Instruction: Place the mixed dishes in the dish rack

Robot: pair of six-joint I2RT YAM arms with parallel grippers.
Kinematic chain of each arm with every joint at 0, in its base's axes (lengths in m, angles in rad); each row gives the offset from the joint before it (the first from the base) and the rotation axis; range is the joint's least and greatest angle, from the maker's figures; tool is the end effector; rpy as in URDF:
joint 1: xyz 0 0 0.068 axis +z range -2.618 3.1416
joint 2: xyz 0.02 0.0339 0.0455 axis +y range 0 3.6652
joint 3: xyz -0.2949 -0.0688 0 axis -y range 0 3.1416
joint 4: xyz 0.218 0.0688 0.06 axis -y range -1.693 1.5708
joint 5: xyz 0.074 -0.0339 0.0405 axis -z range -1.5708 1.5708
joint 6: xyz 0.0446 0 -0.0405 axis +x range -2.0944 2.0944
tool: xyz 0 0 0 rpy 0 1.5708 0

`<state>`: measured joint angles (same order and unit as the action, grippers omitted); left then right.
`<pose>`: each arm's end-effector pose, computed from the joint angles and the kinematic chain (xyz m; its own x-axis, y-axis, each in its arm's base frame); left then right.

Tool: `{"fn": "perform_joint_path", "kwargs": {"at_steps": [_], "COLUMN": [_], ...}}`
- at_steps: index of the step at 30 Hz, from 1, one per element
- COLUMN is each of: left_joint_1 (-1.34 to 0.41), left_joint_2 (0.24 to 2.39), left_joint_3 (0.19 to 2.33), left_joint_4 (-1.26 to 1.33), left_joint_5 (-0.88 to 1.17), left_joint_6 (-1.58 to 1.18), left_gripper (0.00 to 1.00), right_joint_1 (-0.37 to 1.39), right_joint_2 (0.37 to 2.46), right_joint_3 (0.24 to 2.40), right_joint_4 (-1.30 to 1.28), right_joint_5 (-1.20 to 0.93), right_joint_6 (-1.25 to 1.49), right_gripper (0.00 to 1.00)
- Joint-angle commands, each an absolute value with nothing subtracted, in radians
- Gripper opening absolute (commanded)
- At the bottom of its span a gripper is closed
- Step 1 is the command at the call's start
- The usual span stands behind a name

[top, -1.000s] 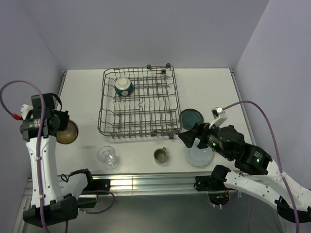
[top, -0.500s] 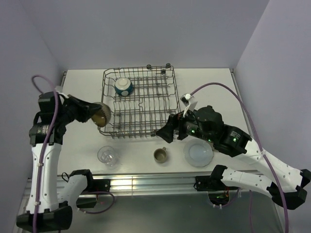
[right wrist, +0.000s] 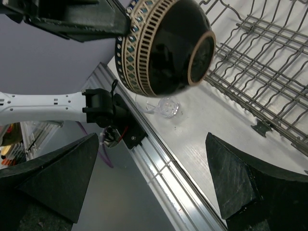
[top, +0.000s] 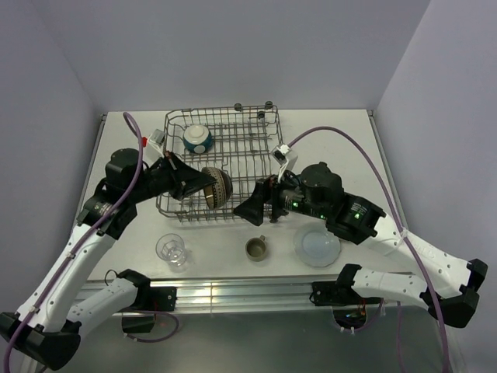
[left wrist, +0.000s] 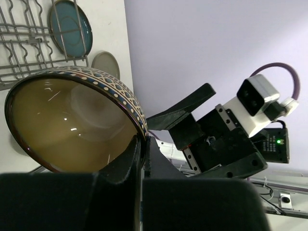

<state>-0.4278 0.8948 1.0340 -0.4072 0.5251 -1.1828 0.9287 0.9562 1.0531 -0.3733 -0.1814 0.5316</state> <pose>0.1287 -0.0832 0.4034 -0.8306 -0.5016 -0.2419 0.0792 0.3237 -0.9428 0.0981 0.1446 0.4031 -0.5929 0.0398 -0.8043 -0.6857 0.4987 0.5301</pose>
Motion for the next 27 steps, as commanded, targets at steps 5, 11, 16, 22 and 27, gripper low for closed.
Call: {"fn": "perform_joint_path", "kwargs": {"at_steps": [5, 11, 16, 22, 27], "left_joint_1": [-0.52, -0.577, -0.592, -0.606, -0.623], "left_joint_2": [0.902, 0.919, 0.919, 0.92, 0.93], "left_joint_3": [1.019, 1.032, 1.028, 1.025, 1.026], "left_joint_4": [-0.219, -0.209, -0.207, -0.196, -0.193], "left_joint_5": [0.463, 0.426, 0.414, 0.408, 0.394], "left_joint_6": [-1.233, -1.23, -1.232, -1.236, -1.233], "left_gripper": [0.0, 0.0, 0.0, 0.0, 0.0], "right_joint_1": [0.927, 0.928, 0.93, 0.931, 0.931], "right_joint_2": [1.008, 1.063, 1.075, 1.091, 1.097], "right_joint_3": [1.115, 1.137, 1.137, 1.141, 1.146], "right_joint_4": [-0.296, -0.299, -0.305, -0.305, -0.293], "right_joint_5": [-0.169, -0.144, -0.104, -0.089, -0.09], "right_joint_6": [0.503, 0.503, 0.489, 0.489, 0.499], "right_gripper": [1.0, 1.0, 1.0, 1.0, 0.99]}}
